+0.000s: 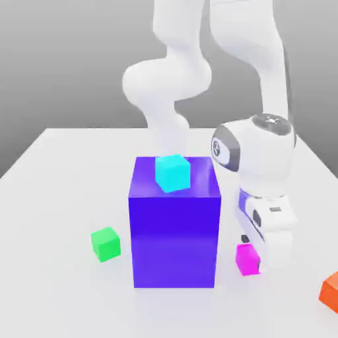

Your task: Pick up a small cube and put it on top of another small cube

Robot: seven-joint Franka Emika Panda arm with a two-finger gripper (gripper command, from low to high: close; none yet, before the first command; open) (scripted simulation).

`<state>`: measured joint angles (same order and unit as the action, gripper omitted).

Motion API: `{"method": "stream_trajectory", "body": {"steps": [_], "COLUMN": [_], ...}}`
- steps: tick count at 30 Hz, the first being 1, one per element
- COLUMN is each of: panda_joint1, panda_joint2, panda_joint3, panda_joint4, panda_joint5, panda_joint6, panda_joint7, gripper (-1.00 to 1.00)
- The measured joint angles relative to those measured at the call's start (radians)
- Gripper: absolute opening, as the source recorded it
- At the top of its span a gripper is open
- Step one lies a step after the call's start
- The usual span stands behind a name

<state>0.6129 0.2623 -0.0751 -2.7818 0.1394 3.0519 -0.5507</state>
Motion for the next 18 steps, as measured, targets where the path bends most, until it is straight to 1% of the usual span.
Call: {"method": "stream_trajectory", "body": {"steps": [1, 2, 8, 10, 15, 18], "panda_joint1": [-0.016, -0.028, -0.031, -0.021, 0.028, 0.042], "panda_joint2": [0.019, 0.033, 0.035, 0.021, -0.064, -0.115], "panda_joint3": [0.019, 0.034, 0.037, 0.024, -0.043, -0.067], "panda_joint4": [0.001, 0.002, 0.003, 0.002, -0.007, -0.015], "panda_joint5": [0.007, 0.002, 0.001, 0.003, -0.056, -0.090], "panda_joint6": [0.015, 0.018, 0.008, 0.010, -0.052, -0.092], "panda_joint7": [-0.004, -0.007, -0.005, -0.003, 0.038, 0.063], "gripper": [0.00, -1.00, -1.00, -1.00, -1.00, -1.00]}}
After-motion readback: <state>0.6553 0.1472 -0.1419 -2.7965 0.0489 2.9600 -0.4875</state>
